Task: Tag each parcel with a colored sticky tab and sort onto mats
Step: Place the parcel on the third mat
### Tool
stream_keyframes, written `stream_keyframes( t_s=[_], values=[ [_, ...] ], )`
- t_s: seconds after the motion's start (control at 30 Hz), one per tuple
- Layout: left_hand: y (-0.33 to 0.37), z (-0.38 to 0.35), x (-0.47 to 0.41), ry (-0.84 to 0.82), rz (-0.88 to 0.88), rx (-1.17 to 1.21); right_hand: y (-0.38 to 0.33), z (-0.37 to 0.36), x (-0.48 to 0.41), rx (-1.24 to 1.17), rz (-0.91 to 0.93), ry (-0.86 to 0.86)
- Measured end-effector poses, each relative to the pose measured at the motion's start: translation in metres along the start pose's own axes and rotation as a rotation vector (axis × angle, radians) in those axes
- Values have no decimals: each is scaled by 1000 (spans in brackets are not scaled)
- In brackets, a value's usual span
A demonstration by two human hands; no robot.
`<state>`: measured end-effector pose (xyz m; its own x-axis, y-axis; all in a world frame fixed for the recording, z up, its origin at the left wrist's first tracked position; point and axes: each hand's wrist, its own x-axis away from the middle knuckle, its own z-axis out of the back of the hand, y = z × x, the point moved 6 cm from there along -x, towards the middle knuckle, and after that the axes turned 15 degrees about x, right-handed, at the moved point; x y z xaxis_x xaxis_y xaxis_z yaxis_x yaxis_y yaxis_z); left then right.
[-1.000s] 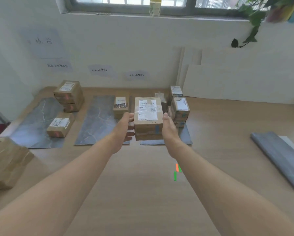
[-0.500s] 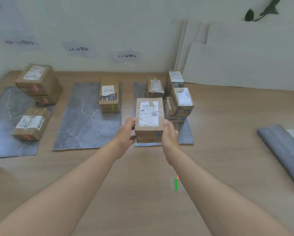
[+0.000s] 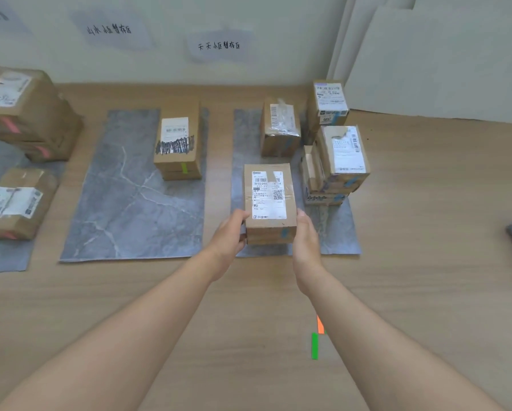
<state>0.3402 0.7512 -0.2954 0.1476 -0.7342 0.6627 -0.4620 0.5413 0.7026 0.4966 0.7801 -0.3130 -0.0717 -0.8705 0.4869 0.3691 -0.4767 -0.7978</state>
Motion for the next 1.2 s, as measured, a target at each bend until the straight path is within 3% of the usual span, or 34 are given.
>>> stream_keyframes(
  t_s=[0.43, 0.83, 1.2],
  values=[
    [11, -16, -65, -25, -48, 165, 11, -1, -68, -543, -176, 93],
    [6, -18, -53, -61, -34, 96, 16, 13, -51, -497, -169, 132],
    [35, 2, 33, -35, -140, 70, -27, 21, 27, -457, -113, 126]
  ],
)
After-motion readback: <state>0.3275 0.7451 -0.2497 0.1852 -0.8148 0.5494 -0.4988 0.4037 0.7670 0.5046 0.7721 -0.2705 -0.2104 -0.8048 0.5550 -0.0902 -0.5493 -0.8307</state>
